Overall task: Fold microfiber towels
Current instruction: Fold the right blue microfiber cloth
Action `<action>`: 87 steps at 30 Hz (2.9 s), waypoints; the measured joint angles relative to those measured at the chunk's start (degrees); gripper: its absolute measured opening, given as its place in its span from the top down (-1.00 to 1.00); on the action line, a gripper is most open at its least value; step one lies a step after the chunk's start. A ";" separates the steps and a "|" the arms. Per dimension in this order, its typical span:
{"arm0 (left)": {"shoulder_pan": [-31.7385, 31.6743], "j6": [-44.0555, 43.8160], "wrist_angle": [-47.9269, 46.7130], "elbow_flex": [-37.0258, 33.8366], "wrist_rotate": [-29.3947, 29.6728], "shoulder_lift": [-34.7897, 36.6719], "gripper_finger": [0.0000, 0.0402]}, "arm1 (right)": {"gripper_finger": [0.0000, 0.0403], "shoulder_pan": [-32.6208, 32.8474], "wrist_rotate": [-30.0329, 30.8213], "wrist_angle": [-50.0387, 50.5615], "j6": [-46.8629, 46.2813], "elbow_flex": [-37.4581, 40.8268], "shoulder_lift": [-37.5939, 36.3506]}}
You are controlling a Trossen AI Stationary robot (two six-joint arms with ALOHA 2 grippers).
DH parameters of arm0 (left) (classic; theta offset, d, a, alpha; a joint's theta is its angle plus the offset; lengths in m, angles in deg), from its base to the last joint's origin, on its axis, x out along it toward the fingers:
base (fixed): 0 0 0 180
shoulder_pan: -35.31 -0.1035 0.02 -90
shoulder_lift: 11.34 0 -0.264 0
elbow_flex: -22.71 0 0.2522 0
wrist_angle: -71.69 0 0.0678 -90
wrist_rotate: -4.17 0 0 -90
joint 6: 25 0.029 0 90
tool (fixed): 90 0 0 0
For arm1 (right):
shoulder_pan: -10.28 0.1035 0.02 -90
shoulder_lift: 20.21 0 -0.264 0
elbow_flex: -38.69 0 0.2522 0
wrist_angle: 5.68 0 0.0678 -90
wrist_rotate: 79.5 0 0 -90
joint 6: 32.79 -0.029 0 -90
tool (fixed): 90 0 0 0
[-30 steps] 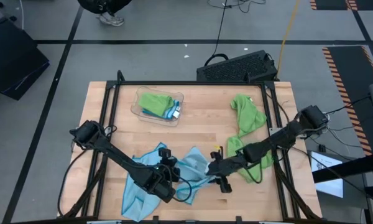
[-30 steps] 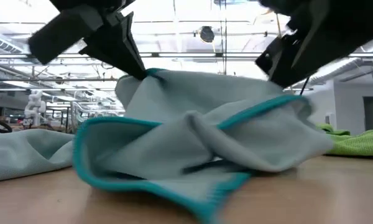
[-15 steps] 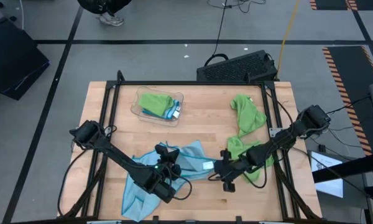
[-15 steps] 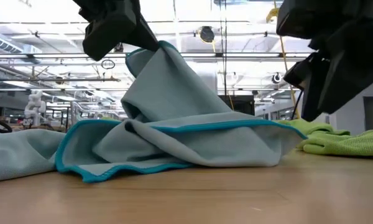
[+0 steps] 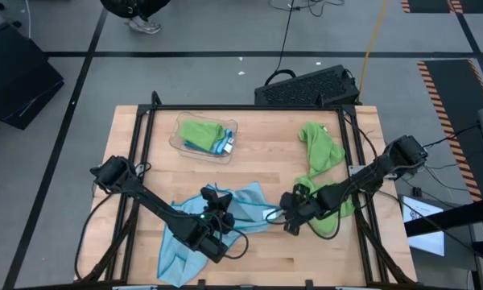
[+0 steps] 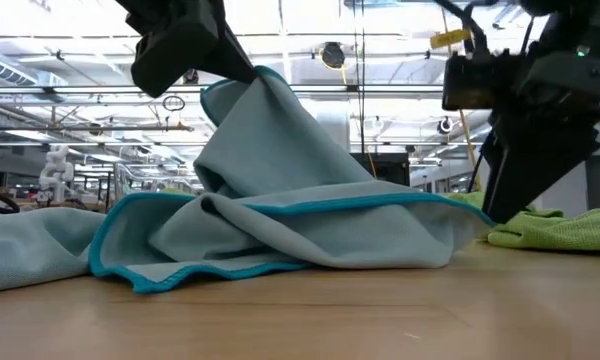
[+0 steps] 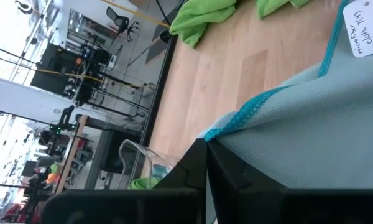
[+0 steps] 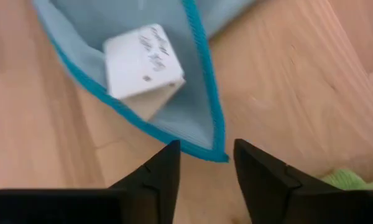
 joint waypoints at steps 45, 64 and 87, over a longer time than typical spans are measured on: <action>-0.17 -0.11 0.04 0.00 -2.47 0.00 0.98 | -0.30 -1.47 -7.14 -20.71 5.52 10.34 -0.28; -0.34 -0.04 0.07 0.00 -2.60 0.00 0.94 | 0.15 -6.19 -21.92 -43.53 11.50 20.22 0.02; -0.33 2.34 3.66 0.00 -3.00 0.16 0.95 | 0.98 -5.22 -4.85 -28.07 15.74 20.31 -17.51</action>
